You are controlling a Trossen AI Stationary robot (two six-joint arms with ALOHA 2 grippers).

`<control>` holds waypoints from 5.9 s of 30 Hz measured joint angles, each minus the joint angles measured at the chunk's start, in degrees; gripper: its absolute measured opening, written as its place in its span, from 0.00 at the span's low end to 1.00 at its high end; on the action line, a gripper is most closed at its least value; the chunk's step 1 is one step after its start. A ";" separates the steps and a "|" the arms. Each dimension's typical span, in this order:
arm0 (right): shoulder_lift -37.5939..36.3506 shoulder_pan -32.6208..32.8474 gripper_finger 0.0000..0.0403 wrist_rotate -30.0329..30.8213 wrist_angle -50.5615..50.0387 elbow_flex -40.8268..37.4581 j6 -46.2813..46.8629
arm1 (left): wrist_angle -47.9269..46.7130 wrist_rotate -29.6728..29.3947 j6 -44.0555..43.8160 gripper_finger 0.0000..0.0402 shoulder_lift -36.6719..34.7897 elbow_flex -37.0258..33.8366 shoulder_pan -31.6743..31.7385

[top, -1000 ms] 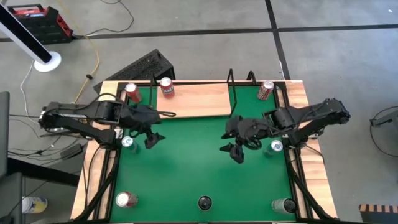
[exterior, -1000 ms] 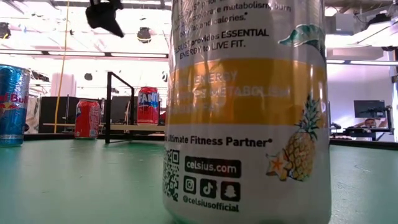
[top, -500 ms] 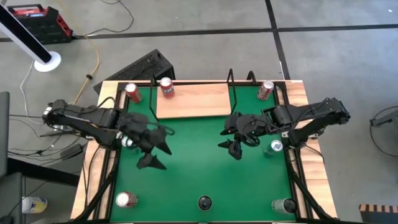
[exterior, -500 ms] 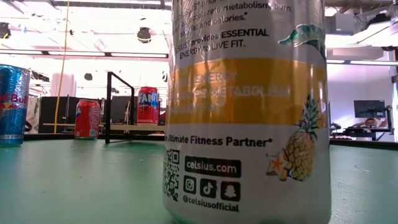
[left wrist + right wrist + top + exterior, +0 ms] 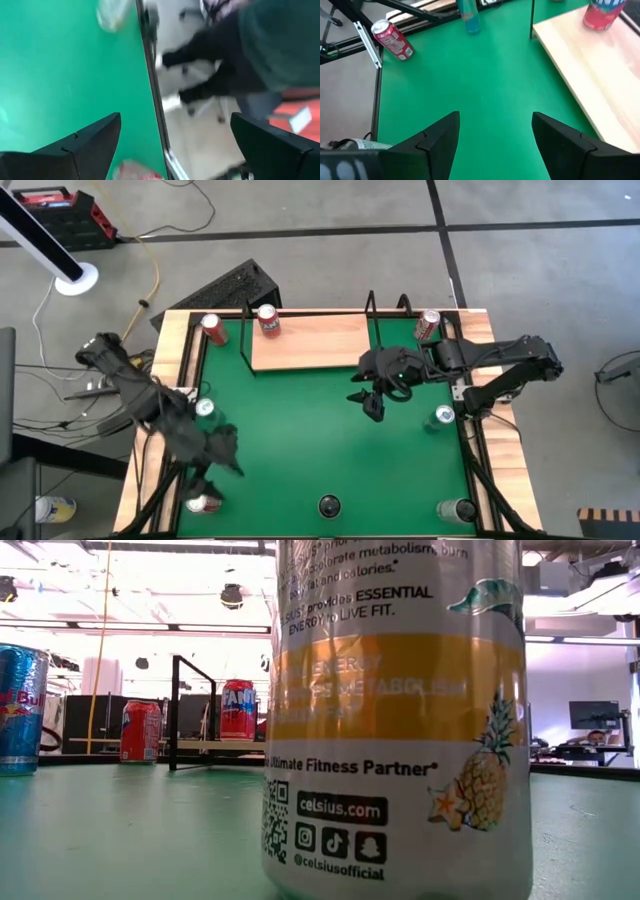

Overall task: Place canned beverage on shelf
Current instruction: Put the left bottom red soda can on the shelf

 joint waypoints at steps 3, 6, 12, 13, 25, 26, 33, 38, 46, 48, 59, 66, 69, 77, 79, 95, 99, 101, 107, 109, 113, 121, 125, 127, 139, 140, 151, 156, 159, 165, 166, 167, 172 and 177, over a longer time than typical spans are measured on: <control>0.00 -0.74 0.68 -0.02 1.45 -0.02 -1.47 | -4.17 1.38 -1.72 0.90 2.04 -0.07 -3.43; 0.00 -1.49 0.68 -0.03 2.06 -0.02 -2.35 | -6.72 2.01 -1.37 0.90 4.25 -0.07 -5.62; 0.10 -2.57 0.68 -0.02 2.03 -0.02 -2.37 | -10.18 5.75 -0.88 0.90 8.49 -0.09 -10.86; 0.11 -2.59 0.68 -0.02 2.02 -0.02 -2.37 | -10.41 6.31 -1.04 0.90 9.32 -0.09 -11.81; 0.11 -2.55 0.68 0.02 2.07 -0.02 -2.79 | -10.15 -4.66 1.48 0.90 14.98 -0.09 -17.19; 0.11 -2.55 0.68 0.02 2.10 -0.02 -2.79 | -10.28 -4.92 1.41 0.90 14.98 -0.09 -17.20; 0.11 -2.53 0.68 0.02 2.91 -0.02 -2.83 | -11.85 -4.49 2.84 0.90 15.13 -0.09 -17.91; 0.11 -2.42 0.68 0.04 2.89 -0.02 -2.83 | -12.33 -5.46 4.64 0.90 15.18 -0.09 -18.31; 0.11 -2.42 0.68 0.04 2.87 -0.02 -2.96 | -14.87 -6.00 5.24 0.90 15.17 -0.55 -18.29; 0.11 -2.42 0.68 0.04 2.85 -0.02 -3.01 | -14.24 -5.82 4.50 0.90 15.17 -1.66 -18.29; 0.11 -2.42 0.68 0.04 2.82 -0.02 -2.97 | -11.42 -4.29 2.25 0.90 15.16 -6.30 -18.51; 0.11 -2.42 0.68 0.02 2.83 -0.02 -2.94 | -12.16 -1.89 1.66 0.90 15.16 -8.95 -18.58; 0.13 -2.42 0.68 0.02 2.82 -0.02 -2.94 | -12.12 -1.79 1.66 0.90 15.16 -9.52 -18.53; 0.13 -2.42 0.68 0.02 2.82 -0.02 -2.94 | -12.40 0.41 1.66 0.90 15.16 -10.85 -18.53; 0.11 -2.42 0.68 0.02 2.81 -0.02 -2.94 | -12.38 0.45 1.41 0.90 15.16 -10.91 -18.53; 0.11 -2.42 0.68 0.02 2.81 -0.02 -3.71 | -12.25 0.63 0.76 0.90 15.16 -10.91 -18.53; 0.13 -2.42 0.68 0.02 2.82 -0.02 -3.73 | -12.09 1.02 0.62 0.90 15.16 -10.91 -18.53; 0.12 -2.42 0.68 0.02 2.81 -0.02 -3.77 | -12.05 1.09 0.62 0.90 15.16 -10.91 -18.53; 0.13 -2.42 0.68 0.00 2.82 -0.02 -3.91 | -11.14 1.09 3.01 0.90 15.16 -10.93 -18.53; 0.13 -2.42 0.68 0.00 2.82 -0.02 -3.93 | -9.71 1.04 4.66 0.90 15.16 -10.96 -18.51; 0.12 -2.42 0.68 0.00 2.82 -0.02 -3.94 | -6.91 0.75 6.16 0.90 15.16 -10.96 -18.47; 0.13 -2.02 0.68 0.00 2.81 -0.02 -4.17 | -7.22 -0.50 7.31 0.90 15.16 -10.96 -18.37; 0.13 -2.04 0.68 0.00 2.85 -0.02 -4.28 | -6.87 -1.08 7.30 0.89 15.16 -10.96 -17.22; 0.13 -2.04 0.68 0.00 2.85 -0.02 -4.30 | -6.94 -1.08 7.54 0.86 15.16 -10.96 -16.53; 0.09 -0.33 0.68 0.00 2.81 -0.02 -4.18 | -7.24 0.39 11.50 0.71 14.68 -10.96 -11.73; 0.07 -0.01 0.68 0.02 2.63 -0.02 -4.70 | -7.30 0.21 11.89 0.71 14.44 -10.98 -10.87; -4.56 1.10 0.68 0.03 -5.39 -0.06 -7.87 | -7.85 0.39 15.42 0.71 10.39 -10.12 3.92; -10.15 0.77 0.68 0.04 -8.18 -0.04 -11.33 | -7.46 -0.18 17.31 0.71 10.33 -5.98 12.40; -13.84 -0.38 0.68 0.07 -7.50 -1.45 -13.24 | -7.47 -2.00 17.49 0.71 10.33 -2.82 18.26; -22.23 -3.59 0.68 0.22 -7.04 -7.43 -13.78 | -7.23 -6.87 21.06 0.71 13.31 6.21 28.77; -23.49 -4.18 0.68 0.22 -6.46 -8.34 -13.78 | -7.36 -7.12 21.92 0.71 14.60 8.32 30.32; -24.73 -4.77 0.68 0.22 -6.09 -9.34 -13.80 | -7.47 -7.46 22.82 0.71 16.20 10.71 31.78; -28.47 -7.57 0.68 0.21 -6.29 -12.74 -14.31 | -11.86 -7.26 26.45 0.71 26.90 25.69 39.64; -29.38 -9.63 0.68 0.18 -5.70 -13.50 -15.85 | -20.85 -6.23 33.86 0.71 37.72 42.58 47.21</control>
